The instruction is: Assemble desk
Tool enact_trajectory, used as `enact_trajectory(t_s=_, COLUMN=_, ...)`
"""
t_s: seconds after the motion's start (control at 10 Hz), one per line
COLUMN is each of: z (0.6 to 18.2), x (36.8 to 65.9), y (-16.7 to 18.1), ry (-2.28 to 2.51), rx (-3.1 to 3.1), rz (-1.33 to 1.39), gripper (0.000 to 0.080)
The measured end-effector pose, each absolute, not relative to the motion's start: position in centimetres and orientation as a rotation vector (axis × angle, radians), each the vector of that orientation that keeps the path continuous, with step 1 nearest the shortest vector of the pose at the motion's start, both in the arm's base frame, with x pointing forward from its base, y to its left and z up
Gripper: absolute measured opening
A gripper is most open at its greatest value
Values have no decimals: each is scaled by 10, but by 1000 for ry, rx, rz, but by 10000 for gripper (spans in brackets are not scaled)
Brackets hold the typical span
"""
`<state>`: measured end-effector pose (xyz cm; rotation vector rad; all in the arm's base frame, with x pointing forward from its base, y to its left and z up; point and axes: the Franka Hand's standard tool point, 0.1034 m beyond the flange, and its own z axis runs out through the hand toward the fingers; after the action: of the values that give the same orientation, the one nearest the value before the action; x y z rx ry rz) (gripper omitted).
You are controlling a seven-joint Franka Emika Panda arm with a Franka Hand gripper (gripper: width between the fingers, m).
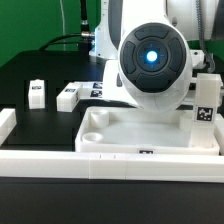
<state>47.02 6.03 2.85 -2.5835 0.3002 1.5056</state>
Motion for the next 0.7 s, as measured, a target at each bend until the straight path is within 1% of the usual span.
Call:
enact_trajectory(t_s=0.2, z=20, x=469, y=61, ry=301, rx=-2588, rz=1502, gripper=648)
enact_trajectory(t_s=0.4, z=20, x=469, y=61, ry=302, rx=-2587, rz=1503, gripper=648)
enact_trajectory(t_s=0.6, z=20, x=469, y=60, ry=304, rx=-2586, rz=1502, gripper=391)
enact_trajectory(t_s=0.7, z=20, x=469, y=60, ry=306, rx=-2585, rz=1502, gripper=391)
